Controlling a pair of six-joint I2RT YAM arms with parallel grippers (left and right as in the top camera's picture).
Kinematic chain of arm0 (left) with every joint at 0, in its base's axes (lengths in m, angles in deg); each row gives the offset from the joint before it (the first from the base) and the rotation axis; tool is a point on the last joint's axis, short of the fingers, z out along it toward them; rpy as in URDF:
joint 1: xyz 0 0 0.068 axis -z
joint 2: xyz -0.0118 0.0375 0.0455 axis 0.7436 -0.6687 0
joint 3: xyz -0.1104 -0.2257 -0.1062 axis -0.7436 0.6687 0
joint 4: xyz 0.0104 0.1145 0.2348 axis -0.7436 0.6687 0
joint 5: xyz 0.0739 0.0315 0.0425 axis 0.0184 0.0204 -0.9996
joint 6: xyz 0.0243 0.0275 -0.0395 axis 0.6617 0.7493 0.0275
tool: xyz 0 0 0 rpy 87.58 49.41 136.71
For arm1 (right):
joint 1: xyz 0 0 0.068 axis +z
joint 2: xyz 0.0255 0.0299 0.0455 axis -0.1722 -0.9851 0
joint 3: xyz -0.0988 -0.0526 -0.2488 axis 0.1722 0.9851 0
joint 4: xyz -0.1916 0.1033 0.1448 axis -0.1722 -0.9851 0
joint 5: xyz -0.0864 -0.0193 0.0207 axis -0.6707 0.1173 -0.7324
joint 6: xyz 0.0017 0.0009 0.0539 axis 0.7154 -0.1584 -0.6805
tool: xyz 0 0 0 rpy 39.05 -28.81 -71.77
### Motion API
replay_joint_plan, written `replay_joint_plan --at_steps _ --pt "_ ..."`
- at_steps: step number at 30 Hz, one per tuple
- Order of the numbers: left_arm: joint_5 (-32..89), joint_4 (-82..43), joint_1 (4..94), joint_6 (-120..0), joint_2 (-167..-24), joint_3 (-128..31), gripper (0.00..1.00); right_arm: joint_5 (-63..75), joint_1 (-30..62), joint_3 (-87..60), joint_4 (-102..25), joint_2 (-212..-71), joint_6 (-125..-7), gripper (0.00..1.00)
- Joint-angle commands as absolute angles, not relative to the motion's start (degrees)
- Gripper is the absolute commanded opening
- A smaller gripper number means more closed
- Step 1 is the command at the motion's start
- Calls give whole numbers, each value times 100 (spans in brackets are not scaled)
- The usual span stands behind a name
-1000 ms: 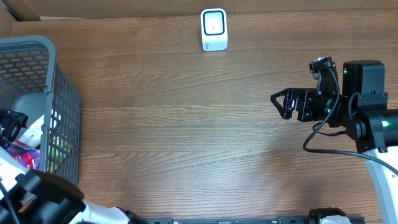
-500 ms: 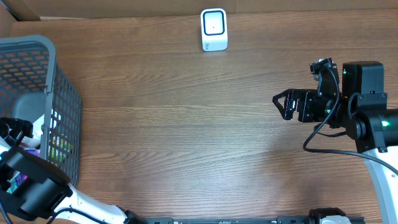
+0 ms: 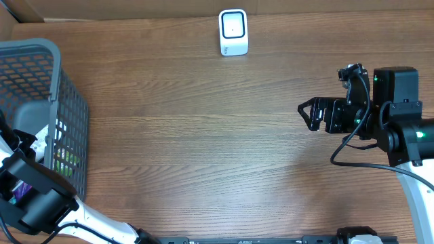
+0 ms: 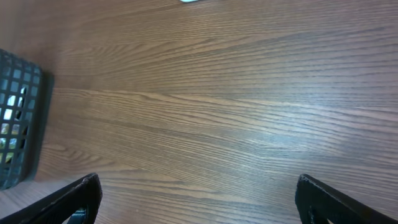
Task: Scan the item barcode
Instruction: 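Grasp the purple package in the basket with the left gripper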
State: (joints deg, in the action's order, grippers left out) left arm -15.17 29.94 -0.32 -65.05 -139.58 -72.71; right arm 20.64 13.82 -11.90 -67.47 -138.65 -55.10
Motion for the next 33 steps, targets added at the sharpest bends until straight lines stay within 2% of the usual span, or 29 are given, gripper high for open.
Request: replay_joint_plan --at_steps 1,5,11,15,20,27,33 --pt "-1449 3125 5 -6507 -14024 -7400 4 1911 1402 -1228 -6751 -13930 -5464 100" --pt "-1178 3512 36 -6529 -14024 -8217 4 1914 1402 -1228 -6760 -13985 -5466 100" --pt "-885 4330 226 -6520 -14021 -10285 4 1916 1402 -1228 -6758 -14005 -5466 100" --pt "-400 4354 519 -6153 -13792 -11500 4 1914 1402 -1228 -6806 -14005 -5466 100" --pt "-385 4338 1058 -6087 -13344 -12449 4 1916 1402 -1228 -6836 -14005 -5468 100" --pt "-87 4343 2626 -5434 -12699 -12947 4 1914 1402 -1228 -6836 -14005 -5466 100" --pt "-164 4354 4671 -5019 -12695 -12798 4 1914 1402 -1228 -6836 -14005 -5466 100"
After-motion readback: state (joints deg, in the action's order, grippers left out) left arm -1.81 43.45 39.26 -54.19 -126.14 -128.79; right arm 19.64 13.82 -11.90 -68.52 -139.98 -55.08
